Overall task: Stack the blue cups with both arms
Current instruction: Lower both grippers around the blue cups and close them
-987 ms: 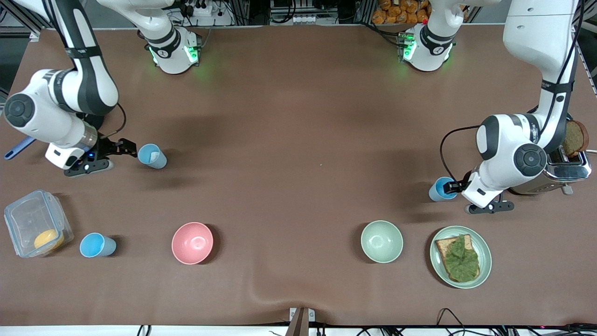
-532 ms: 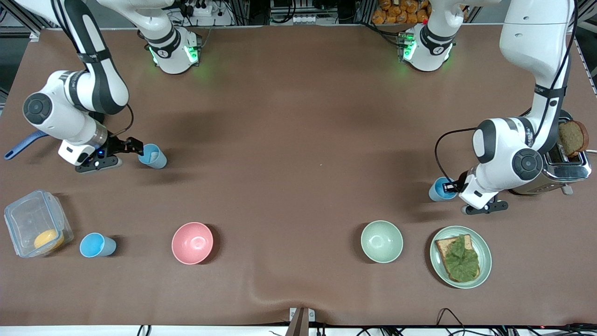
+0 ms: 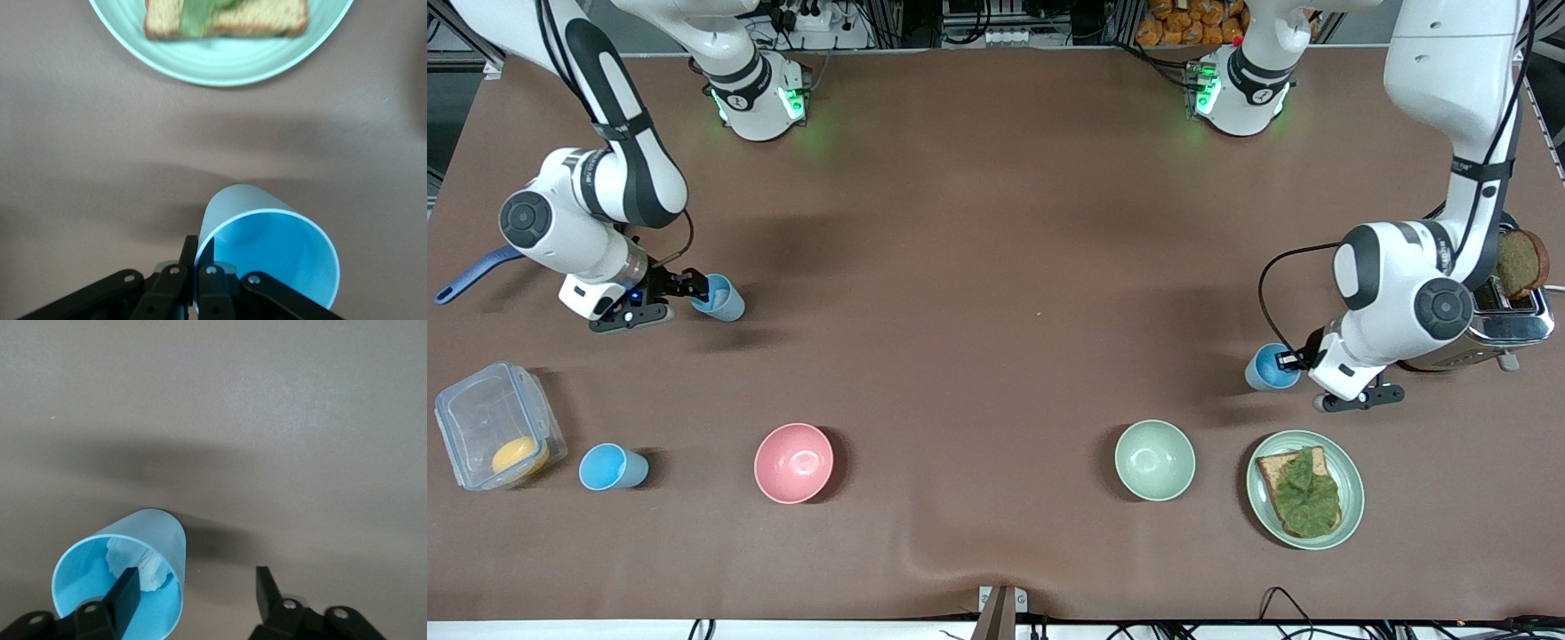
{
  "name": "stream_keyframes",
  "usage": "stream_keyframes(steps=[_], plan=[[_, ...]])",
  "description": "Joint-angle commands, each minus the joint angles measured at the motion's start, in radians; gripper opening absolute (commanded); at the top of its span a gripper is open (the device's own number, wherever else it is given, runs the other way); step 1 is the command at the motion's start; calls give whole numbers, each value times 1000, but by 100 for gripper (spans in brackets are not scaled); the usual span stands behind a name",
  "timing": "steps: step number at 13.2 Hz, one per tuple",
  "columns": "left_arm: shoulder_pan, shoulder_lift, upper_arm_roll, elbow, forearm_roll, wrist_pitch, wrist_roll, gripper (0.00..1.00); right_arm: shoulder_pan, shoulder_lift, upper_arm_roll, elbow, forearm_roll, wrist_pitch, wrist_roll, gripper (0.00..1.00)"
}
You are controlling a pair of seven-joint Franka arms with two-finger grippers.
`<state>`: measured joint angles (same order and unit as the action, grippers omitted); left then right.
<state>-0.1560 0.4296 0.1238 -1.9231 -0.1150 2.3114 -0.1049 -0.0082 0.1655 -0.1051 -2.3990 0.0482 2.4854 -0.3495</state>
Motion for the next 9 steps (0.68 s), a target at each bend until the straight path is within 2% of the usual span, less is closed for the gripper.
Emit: stream_keyframes(steps=[1,3,6,9], plan=[[1,-63,-7,1,-22,-52,2,0,-1,9,2,-5,48,10,-16,31],[-2,-87,-6,38,-20,-79,4,0,2,8,4,-3,59,-5,-11,0],[4,-86,-6,113,-20,-190,19,0,26,-4,4,8,78,-36,-11,0],[3,-112,-4,121,-9,-222,45,0,69,-47,5,50,102,-127,-9,0]])
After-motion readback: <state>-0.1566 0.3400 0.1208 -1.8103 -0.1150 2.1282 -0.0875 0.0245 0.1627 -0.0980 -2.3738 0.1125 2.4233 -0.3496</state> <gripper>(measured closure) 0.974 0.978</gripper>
